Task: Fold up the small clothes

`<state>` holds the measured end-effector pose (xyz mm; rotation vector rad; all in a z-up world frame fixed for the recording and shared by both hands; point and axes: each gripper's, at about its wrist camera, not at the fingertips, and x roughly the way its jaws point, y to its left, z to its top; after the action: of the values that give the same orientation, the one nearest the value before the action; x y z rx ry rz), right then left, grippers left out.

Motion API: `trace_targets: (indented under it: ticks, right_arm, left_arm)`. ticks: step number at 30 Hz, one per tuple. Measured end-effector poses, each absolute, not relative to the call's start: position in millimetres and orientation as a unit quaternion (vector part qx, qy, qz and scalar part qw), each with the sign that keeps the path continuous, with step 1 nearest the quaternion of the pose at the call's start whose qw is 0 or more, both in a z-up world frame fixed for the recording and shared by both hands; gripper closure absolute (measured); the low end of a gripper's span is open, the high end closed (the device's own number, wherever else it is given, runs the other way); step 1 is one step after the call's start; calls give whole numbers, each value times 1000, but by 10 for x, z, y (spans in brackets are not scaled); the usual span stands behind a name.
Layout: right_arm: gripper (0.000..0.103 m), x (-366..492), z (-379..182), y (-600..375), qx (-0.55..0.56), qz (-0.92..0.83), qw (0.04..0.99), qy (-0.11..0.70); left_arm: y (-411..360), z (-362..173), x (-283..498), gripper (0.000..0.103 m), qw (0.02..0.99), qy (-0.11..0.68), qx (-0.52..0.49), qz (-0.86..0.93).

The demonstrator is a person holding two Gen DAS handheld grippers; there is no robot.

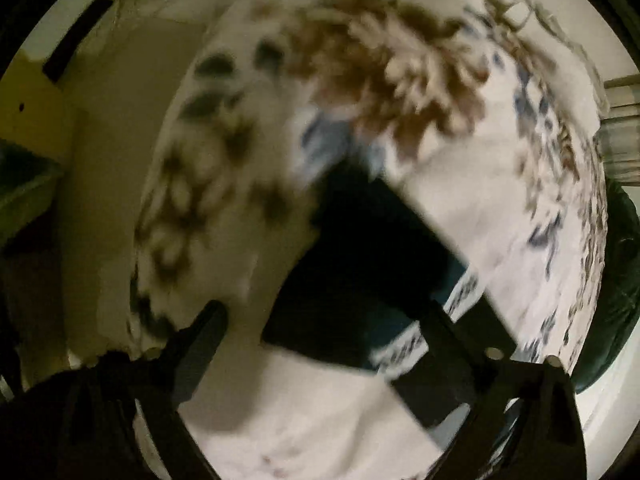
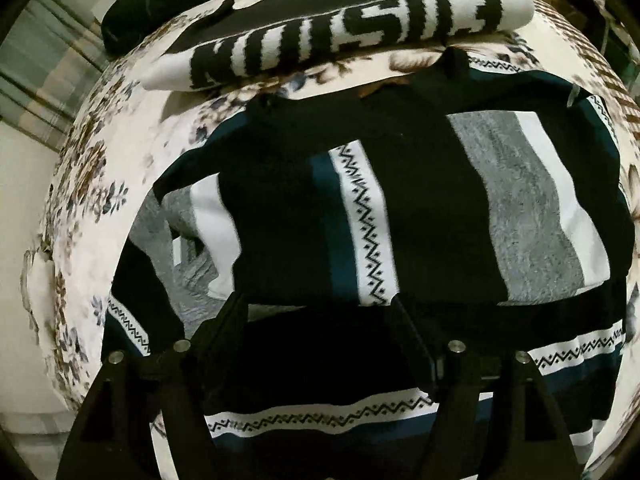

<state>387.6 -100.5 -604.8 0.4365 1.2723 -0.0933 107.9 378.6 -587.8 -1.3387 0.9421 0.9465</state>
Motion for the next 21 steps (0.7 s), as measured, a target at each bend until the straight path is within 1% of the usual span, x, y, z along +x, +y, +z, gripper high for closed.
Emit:
trace_targets:
  ticks: [2,4,6,10,12,13,14,15,16,17,18,19,21]
  right_arm:
    - [27,3877,-6018,-931,193,-35,782,591]
    - [27,3869,-5988,-871,186,-27,782,594]
    - [27,3853,-5984,-843,181,-22,781,597]
    - [27,3801,-6007,-845,189,-16,776,602]
    - [27,3770,-6025,-855,191,-17,774,604]
    - [27,3755,-6037,-862,192,-18,772,605]
    - [27,3741,-6053,-873,193,-21,770,608]
    - [27,3732,-6066,-881,193,-23,768,610]
    - [27,3726,-6074,-890,194,-24,767,611]
    - [27,3723,-6077,-901,193,-25,767,612]
    - [27,3723,-6073,-909,191,-26,767,612]
    - [27,3723,-6064,-919,187,-27,769,610]
    - [27,3729,-6043,-938,184,-29,771,609]
  left_arm:
    - [3873,-5764,1124,15,615,403,-542,407]
    - [3946,-5676,1151,24,647,412,-499,402]
    - [4022,-5667,1102,24,660,427,-483,386]
    - [4039,-5761,898,24,635,437,-522,365]
    - [3939,-5798,923,24,640,447,-509,363]
    - [3878,-5808,948,26,647,450,-499,359]
    - [3834,-5807,957,31,658,447,-495,350]
    - [3787,-5810,1020,49,674,444,-486,335]
    - [3737,-5819,1117,78,690,448,-472,316]
    - [3701,-5833,1200,89,700,455,-459,302]
    - [3662,-5824,1284,92,708,465,-437,301]
    - [3653,-5798,1286,99,715,461,-432,299]
    - [3686,-5653,1292,101,731,451,-425,286]
